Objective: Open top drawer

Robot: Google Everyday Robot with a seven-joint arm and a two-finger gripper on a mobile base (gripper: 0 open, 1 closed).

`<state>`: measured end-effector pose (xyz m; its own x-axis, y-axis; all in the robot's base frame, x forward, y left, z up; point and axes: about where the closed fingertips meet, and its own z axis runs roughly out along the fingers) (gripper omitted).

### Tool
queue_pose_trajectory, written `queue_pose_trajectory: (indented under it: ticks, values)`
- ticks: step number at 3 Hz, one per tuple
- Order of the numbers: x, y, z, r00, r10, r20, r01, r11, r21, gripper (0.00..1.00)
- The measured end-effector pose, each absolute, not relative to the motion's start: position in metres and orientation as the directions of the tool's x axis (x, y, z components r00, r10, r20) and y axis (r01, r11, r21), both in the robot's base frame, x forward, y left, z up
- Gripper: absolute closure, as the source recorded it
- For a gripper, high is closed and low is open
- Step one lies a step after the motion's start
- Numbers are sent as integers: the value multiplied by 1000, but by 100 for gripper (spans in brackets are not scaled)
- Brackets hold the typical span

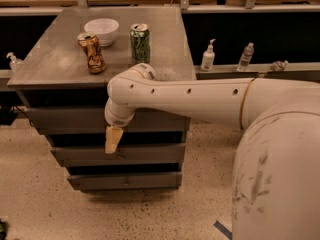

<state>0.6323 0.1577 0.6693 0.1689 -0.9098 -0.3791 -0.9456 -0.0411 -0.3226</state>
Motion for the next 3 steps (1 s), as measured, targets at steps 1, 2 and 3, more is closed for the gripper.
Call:
queue_pose_trajectory:
  ticks: [1,2,3]
  values:
    - [625,145,677,180,-904,-388,-940,-43,-338,10]
    - [589,94,703,232,-876,-422,-922,-60,-383,16]
    - [577,73,710,240,-871,-429,-917,-58,-394,15]
